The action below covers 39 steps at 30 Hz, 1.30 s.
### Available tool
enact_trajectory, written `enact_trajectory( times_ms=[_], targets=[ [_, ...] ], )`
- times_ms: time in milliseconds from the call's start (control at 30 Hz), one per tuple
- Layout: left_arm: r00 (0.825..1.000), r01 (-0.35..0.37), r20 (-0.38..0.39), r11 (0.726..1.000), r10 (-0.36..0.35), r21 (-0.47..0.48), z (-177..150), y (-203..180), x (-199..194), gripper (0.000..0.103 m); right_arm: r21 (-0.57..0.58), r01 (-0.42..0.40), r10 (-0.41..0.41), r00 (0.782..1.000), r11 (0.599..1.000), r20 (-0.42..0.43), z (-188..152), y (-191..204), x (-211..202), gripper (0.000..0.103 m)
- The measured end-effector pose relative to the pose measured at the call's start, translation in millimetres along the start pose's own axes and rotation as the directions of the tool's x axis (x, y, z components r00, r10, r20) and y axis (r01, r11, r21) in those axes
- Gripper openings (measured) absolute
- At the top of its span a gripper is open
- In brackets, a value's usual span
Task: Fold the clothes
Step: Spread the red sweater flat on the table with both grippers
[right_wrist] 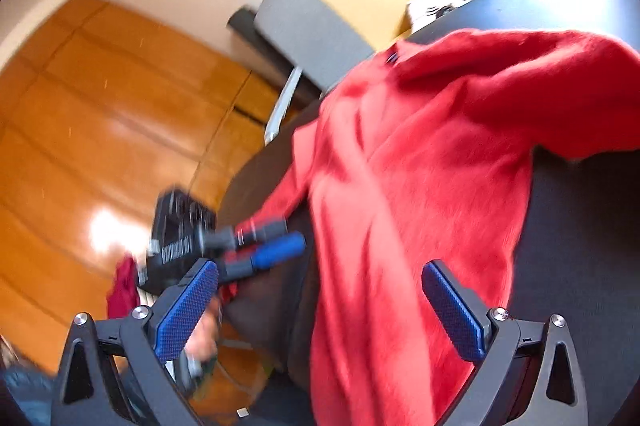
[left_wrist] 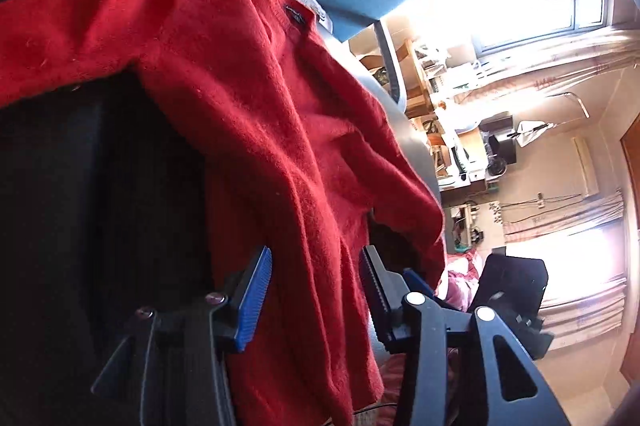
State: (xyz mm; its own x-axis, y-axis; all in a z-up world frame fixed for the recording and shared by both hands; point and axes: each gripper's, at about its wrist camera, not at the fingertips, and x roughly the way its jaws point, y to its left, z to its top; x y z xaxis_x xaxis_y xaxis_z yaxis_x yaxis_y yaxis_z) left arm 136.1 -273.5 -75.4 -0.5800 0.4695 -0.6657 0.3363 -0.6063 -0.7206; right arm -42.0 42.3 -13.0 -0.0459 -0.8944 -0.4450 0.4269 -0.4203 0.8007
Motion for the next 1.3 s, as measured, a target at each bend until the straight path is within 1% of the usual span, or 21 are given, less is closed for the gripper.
enact_trajectory(
  times_ms=[100, 133, 167, 200, 233, 400, 600, 667, 767, 833, 867, 933, 967, 1000, 1033, 1067, 1133, 1167, 1200, 1267, 1300],
  targets=[
    [0.999, -0.019, -0.031, 1.000, 0.018, -0.006, -1.4, -2.1, 14.3, 0.044, 0.067, -0.023, 0.021, 0.999, 0.998, 0.030, 21.5, -14.9, 14.6, 0.103],
    [0.999, -0.020, -0.037, 1.000, 0.020, -0.006, -3.3, -4.3, 17.6, 0.041, 0.083, -0.022, 0.019, 0.999, 0.996, 0.034, 28.3, -19.0, 21.2, 0.103],
    [0.999, -0.022, -0.044, 1.000, 0.022, -0.005, -5.1, -6.5, 20.9, 0.034, 0.099, -0.021, 0.017, 0.999, 0.995, 0.035, 34.8, -23.0, 27.9, 0.103],
    [0.999, -0.035, -0.038, 0.999, 0.036, 0.018, -8.0, -8.2, 21.3, 0.015, 0.113, -0.019, 0.016, 0.999, 0.993, 0.031, 40.7, -26.8, 35.1, 0.103],
    [0.998, -0.051, -0.029, 0.998, 0.053, 0.046, -11.0, -9.8, 21.0, 0.010, 0.128, -0.017, 0.014, 1.000, 0.992, 0.025, 45.6, -31.0, 42.8, 0.103],
    [0.995, -0.097, 0.022, 0.993, 0.096, 0.061, 0.4, -0.9, -14.6, 0.007, 0.176, 0.027, -0.024, 1.000, 0.984, -0.020, 50.0, -49.6, 66.6, 0.103],
    [0.986, -0.150, 0.084, 0.986, 0.144, 0.070, 15.4, 10.6, -59.0, 0.007, 0.118, 0.101, -0.098, 0.995, 0.988, -0.029, 53.5, -48.7, 70.5, 0.103],
    [0.972, -0.213, 0.112, 0.976, 0.207, 0.046, 14.6, 30.1, -78.5, 0.007, 0.083, 0.131, -0.129, 0.991, 0.988, -0.035, 54.8, -45.5, 74.6, 0.103],
    [0.951, -0.280, 0.126, 0.959, 0.282, -0.030, 10.6, 62.4, -104.1, 0.011, 0.001, 0.186, -0.186, 0.981, 0.983, -0.049, 49.4, -38.2, 81.1, 0.103],
    [0.951, -0.261, 0.146, 0.961, 0.272, -0.091, 5.9, 84.0, -125.7, 0.016, -0.053, 0.226, -0.228, 0.972, 0.973, -0.050, 50.2, -33.2, 85.0, 0.103],
    [0.945, -0.262, 0.170, 0.958, 0.279, -0.114, 2.8, 92.7, -138.3, 0.016, -0.083, 0.251, -0.255, 0.966, 0.965, -0.048, 50.5, -30.2, 87.1, 0.103],
    [0.921, -0.291, 0.220, 0.944, 0.320, -0.154, -2.8, 107.3, -162.3, 0.017, -0.179, 0.339, -0.351, 0.935, 0.924, -0.039, 49.0, -22.2, 94.1, 0.103],
    [0.906, -0.308, 0.245, 0.934, 0.346, -0.179, -5.7, 115.6, -175.2, 0.017, -0.231, 0.388, -0.405, 0.914, 0.892, -0.029, 47.9, -18.0, 98.1, 0.103],
    [0.890, -0.323, 0.265, 0.924, 0.370, -0.206, -8.5, 123.4, -186.8, 0.017, -0.294, 0.448, -0.472, 0.881, 0.844, -0.014, 45.5, -13.1, 103.4, 0.103],
    [0.872, -0.338, 0.286, 0.911, 0.397, -0.235, -11.6, 131.2, -198.5, 0.017, -0.379, 0.530, -0.568, 0.823, 0.759, 0.012, 40.0, -7.3, 112.4, 0.103],
    [0.852, -0.352, 0.309, 0.899, 0.423, -0.261, -15.0, 138.1, -210.0, 0.017, -0.440, 0.586, -0.638, 0.769, 0.680, 0.038, 35.2, -3.7, 120.6, 0.103],
    [0.823, -0.357, 0.350, 0.887, 0.448, -0.294, -21.2, 146.8, -227.9, 0.017, -0.473, 0.621, -0.675, 0.734, 0.625, 0.072, 32.7, -1.5, 126.7, 0.103],
    [0.809, -0.358, 0.369, 0.881, 0.458, -0.309, -24.3, 150.9, -236.6, 0.017, -0.479, 0.635, -0.689, 0.720, 0.606, 0.083, 32.9, -0.8, 128.4, 0.103],
    [0.801, -0.355, 0.383, 0.880, 0.460, -0.314, -26.7, 154.5, -243.0, 0.017, -0.465, 0.647, -0.699, 0.711, 0.604, 0.081, 35.5, -0.4, 128.0, 0.103],
    [0.802, -0.362, 0.381, 0.882, 0.460, -0.303, -27.7, 163.3, -247.8, 0.017, -0.437, 0.673, -0.721, 0.689, 0.597, 0.077, 39.6, 2.9, 129.0, 0.103],
    [0.803, -0.367, 0.378, 0.882, 0.461, -0.296, -28.0, 167.8, -249.9, 0.017, -0.426, 0.682, -0.726, 0.683, 0.595, 0.081, 40.1, 5.8, 129.7, 0.103]
  ],
)
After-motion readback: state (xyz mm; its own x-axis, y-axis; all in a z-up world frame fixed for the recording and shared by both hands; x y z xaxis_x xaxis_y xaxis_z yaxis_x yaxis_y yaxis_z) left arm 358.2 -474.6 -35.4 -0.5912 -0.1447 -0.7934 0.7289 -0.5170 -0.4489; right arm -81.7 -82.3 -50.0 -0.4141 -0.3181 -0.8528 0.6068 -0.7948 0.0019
